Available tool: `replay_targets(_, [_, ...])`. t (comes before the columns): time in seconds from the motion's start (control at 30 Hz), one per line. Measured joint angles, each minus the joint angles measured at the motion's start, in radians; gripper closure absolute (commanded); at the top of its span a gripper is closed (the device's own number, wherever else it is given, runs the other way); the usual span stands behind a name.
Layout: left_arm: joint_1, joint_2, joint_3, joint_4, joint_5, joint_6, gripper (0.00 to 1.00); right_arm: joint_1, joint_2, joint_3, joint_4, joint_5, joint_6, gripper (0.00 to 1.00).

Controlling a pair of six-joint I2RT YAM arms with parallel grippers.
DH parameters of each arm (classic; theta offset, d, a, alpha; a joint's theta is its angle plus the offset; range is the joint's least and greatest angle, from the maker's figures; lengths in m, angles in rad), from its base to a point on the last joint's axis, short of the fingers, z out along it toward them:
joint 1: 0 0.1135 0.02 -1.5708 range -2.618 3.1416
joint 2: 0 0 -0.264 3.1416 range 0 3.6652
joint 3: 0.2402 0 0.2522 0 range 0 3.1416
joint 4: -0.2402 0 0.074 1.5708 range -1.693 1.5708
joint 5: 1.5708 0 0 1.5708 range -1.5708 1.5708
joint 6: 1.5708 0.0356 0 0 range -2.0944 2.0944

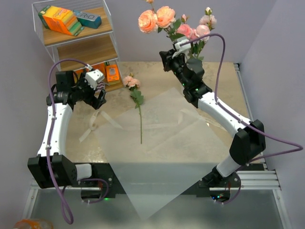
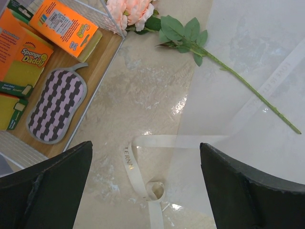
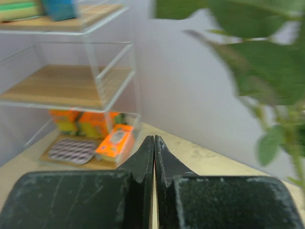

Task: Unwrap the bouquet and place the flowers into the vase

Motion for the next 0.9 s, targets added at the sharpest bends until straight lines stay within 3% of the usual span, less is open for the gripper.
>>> replay_targets(0.17, [0.0,-0.013,-0.007,-0.007,-0.004,0.004,0.01,-0.033,0.059,0.1,0.0,0.228,-0.041,1.0])
replay_targets(0.43, [0.0,-0.025,-0.027,-0.006,-0.006,0.008,0.01,-0.145,0.028,0.16,0.005,0.397,-0.036,1.0])
replay_targets(0.53, [0.0,-0.025,-0.028,-0.006,-0.006,0.008,0.0,-0.146,-0.002,0.134,0.003,0.407,-0.027,0.78])
replay_targets(0.57, [0.0,-0.025,-0.028,-0.006,-0.006,0.008,0.01,-0.145,-0.011,0.122,-0.001,0.399,-0.021,0.63])
replay_targets(0.7, [0.0,-0.025,-0.028,-0.006,-0.006,0.008,0.0,-0.138,-0.074,0.032,-0.018,0.35,0.006,0.48])
replay_targets(0.87, [0.0,-0.025,-0.028,-0.006,-0.005,0.008,0.01,-0.092,-0.142,-0.055,-0.071,0.252,0.003,0.4])
replay_targets(0.9, [0.001,-0.025,-0.028,-0.006,-0.005,0.008,0.01,-0.072,-0.143,-0.054,-0.079,0.237,-0.002,0.3])
